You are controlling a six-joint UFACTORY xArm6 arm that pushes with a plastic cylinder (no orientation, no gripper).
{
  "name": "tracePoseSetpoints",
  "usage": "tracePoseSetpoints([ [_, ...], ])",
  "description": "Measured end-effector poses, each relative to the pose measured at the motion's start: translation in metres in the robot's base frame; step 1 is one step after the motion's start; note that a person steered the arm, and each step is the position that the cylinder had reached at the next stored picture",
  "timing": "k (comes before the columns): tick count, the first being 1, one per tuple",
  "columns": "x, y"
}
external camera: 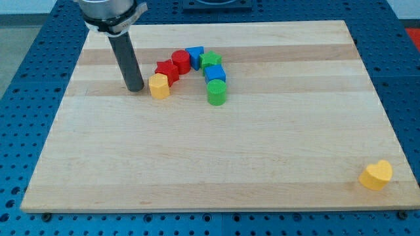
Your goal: Slightly touch the yellow hexagon
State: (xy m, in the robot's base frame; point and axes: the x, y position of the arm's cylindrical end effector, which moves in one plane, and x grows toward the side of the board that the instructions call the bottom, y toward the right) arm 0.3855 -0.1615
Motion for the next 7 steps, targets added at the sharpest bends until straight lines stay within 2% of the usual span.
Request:
tracePoseSetpoints([
  [7,0.006,0.016],
])
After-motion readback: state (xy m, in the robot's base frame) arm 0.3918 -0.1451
